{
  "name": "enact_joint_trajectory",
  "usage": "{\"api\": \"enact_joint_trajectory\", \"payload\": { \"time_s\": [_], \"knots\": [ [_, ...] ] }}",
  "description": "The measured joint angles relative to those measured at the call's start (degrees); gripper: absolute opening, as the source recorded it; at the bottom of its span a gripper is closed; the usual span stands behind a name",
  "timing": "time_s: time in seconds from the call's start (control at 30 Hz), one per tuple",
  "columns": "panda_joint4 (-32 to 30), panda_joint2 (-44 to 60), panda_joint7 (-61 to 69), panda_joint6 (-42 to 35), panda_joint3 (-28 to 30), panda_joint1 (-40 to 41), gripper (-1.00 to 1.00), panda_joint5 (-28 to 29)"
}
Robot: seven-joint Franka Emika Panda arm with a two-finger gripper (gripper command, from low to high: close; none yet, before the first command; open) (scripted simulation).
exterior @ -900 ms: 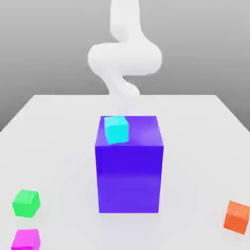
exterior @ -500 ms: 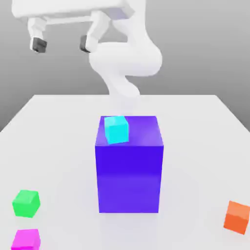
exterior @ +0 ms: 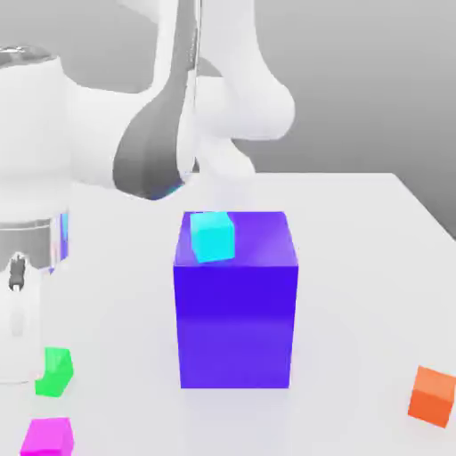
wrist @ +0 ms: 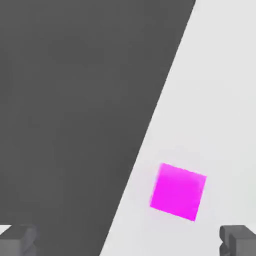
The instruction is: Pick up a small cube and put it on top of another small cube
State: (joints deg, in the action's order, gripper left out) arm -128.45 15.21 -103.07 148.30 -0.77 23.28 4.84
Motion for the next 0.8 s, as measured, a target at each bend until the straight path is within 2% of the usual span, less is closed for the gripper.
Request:
{"api": "enact_joint_trajectory", "payload": {
  "time_s": [0.1,0.23,0.27,0.47,0.63,0.8],
  "knots": [
    [0.3,5.8,-2.8,2.0,0.4,1.3,0.00,-3.4],
    [1.9,14.1,-3.7,7.7,0.4,1.8,0.00,-4.4],
    [2.2,15.6,-3.7,8.8,0.4,1.8,-1.00,-4.4],
    [2.4,16.4,-3.8,9.6,0.4,1.8,-1.00,-4.4],
    [0.5,8.6,-3.8,3.6,0.3,2.0,-1.00,-4.5],
    [-7.8,-1.2,-14.7,2.0,4.6,2.8,-1.00,-6.6]
  ]
}}
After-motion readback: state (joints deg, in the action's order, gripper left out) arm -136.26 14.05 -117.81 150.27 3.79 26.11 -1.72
